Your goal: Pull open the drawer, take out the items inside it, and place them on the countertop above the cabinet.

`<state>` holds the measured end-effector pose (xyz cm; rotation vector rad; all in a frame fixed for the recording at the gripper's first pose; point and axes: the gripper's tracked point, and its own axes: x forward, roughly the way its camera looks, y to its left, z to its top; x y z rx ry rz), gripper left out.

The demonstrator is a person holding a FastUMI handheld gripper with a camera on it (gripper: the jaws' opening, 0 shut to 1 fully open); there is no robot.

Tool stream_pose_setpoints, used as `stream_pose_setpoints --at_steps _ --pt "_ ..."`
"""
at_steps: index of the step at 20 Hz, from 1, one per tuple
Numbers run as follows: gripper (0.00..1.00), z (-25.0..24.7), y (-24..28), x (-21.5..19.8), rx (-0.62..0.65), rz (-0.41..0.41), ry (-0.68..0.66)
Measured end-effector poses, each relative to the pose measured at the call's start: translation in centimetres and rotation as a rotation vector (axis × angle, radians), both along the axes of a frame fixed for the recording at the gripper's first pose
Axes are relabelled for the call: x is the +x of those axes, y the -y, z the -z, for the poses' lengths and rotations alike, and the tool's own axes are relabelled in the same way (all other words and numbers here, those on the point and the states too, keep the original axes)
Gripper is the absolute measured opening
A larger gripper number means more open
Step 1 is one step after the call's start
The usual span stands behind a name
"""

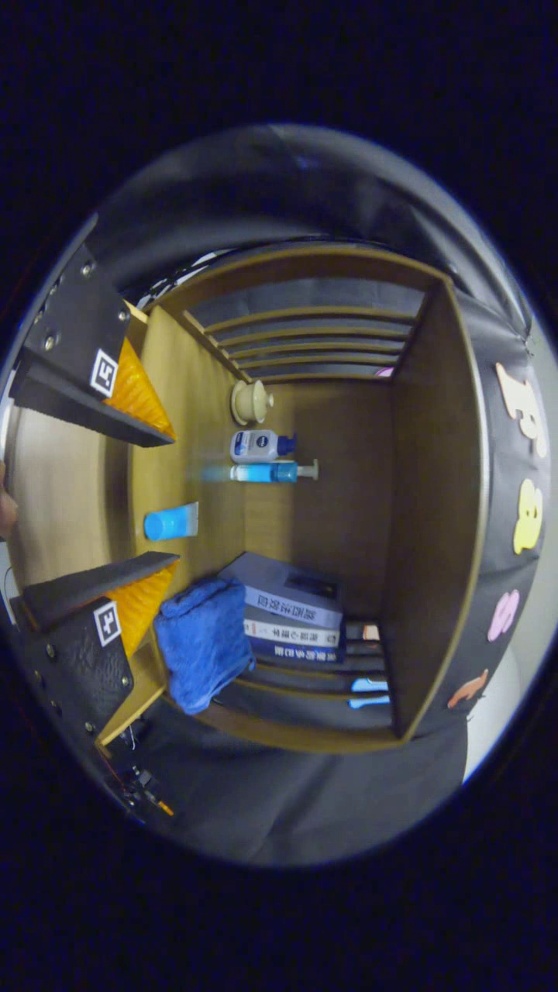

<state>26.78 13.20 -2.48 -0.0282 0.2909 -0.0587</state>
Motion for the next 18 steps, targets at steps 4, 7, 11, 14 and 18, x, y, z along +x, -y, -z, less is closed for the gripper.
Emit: stream_pose_setpoints --at_steps 4,7,11,14,18 --pt "0.81 1.5 0.7 -6.4 0.011 0.012 0.030" --pt "0.81 3.3 0.3 -9.9 0.054 -0.017 0.073" --pt "0.81 7.3 0.4 -13.0 0.073 -0.032 0.034" --pt "0.81 9.3 0.0 -13.5 0.112 -0.043 0.027" --pt "0.81 11.9 0.1 -13.2 0.134 -0.047 -0.009"
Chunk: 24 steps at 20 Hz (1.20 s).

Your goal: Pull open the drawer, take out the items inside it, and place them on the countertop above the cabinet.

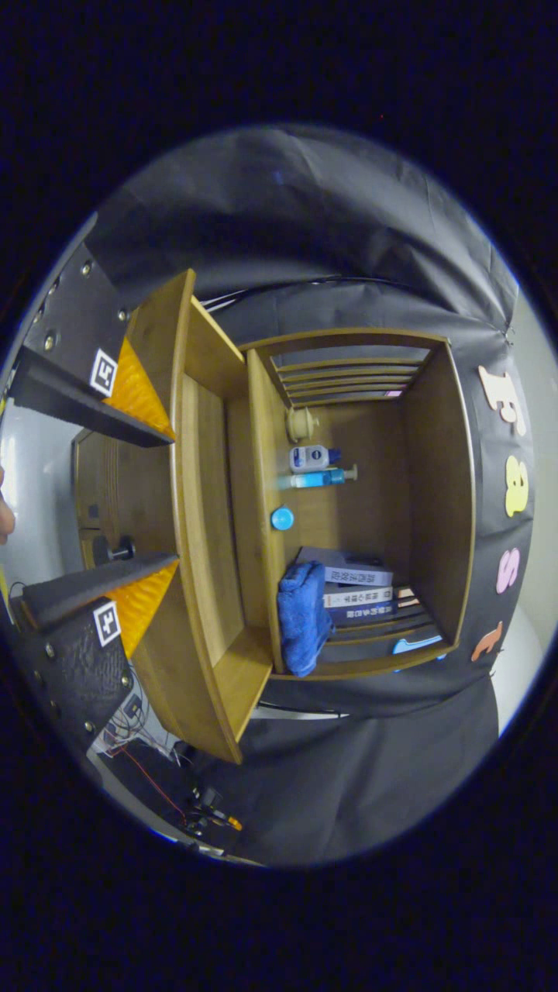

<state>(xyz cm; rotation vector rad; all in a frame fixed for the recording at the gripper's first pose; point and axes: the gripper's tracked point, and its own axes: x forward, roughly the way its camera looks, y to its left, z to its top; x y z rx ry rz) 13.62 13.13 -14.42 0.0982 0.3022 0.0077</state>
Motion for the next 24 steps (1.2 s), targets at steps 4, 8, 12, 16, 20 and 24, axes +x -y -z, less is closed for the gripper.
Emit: stream_pose_setpoints --at_steps 4,8,12,16,20,24 --pt "0.81 1.4 -0.1 0.9 0.031 0.008 -0.010" --pt "0.81 2.4 -0.2 1.0 0.016 -0.002 -0.047" --pt "0.81 2.6 -0.3 1.1 0.022 -0.002 -0.044" --pt "0.81 2.5 -0.2 1.2 0.027 0.002 -0.041" --pt "0.81 2.4 -0.1 1.3 0.010 0.018 -0.038" --pt "0.81 2.4 0.3 1.8 0.033 0.051 -0.029"
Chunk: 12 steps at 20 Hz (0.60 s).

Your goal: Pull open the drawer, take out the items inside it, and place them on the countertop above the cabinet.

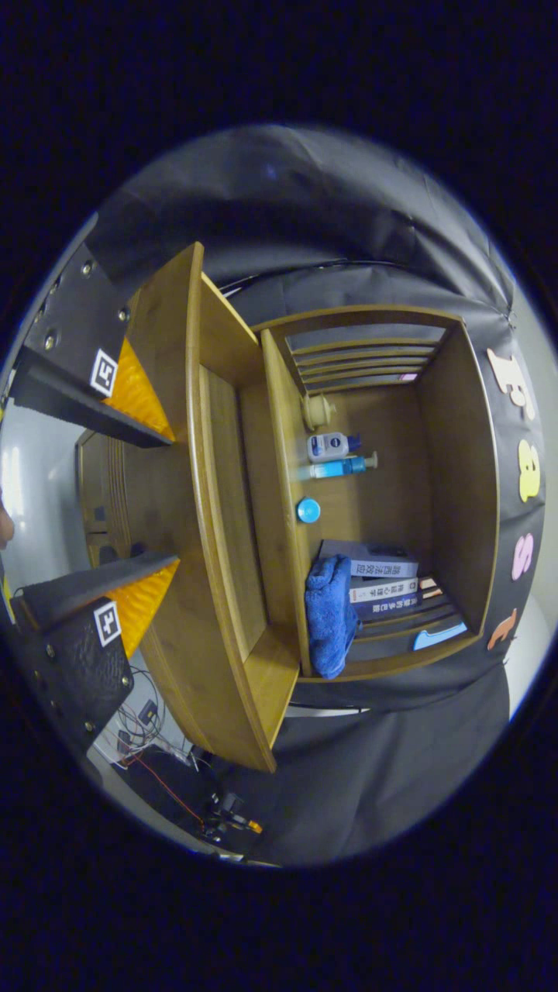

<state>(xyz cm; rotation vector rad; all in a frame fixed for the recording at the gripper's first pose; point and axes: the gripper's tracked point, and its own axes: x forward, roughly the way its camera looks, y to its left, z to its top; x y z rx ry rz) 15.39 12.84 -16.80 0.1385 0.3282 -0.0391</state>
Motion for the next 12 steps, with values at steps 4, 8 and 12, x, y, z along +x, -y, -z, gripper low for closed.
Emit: stream_pose_setpoints --at_steps 4,8,12 --pt "0.81 -0.4 0.0 1.2 0.024 0.021 0.025" --pt "0.80 -0.5 -0.4 2.6 0.035 -0.002 0.032" --pt "0.81 -0.3 -0.5 3.4 0.052 -0.007 0.040"
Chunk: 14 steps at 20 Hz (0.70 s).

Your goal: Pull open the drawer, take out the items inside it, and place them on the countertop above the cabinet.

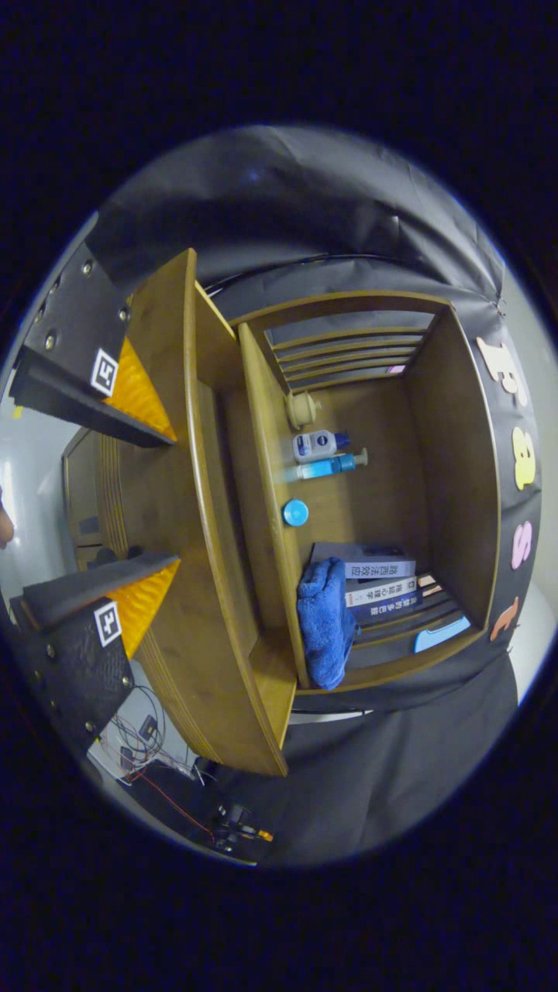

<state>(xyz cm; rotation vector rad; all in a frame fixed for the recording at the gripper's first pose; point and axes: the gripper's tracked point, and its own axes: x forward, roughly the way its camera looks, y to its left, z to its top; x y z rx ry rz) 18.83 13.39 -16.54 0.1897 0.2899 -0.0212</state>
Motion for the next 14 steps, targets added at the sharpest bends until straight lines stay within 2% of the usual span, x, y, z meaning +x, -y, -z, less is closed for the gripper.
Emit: stream_pose_setpoints --at_steps 14 --pt "0.81 0.6 -0.3 3.9 0.054 -0.013 0.013"
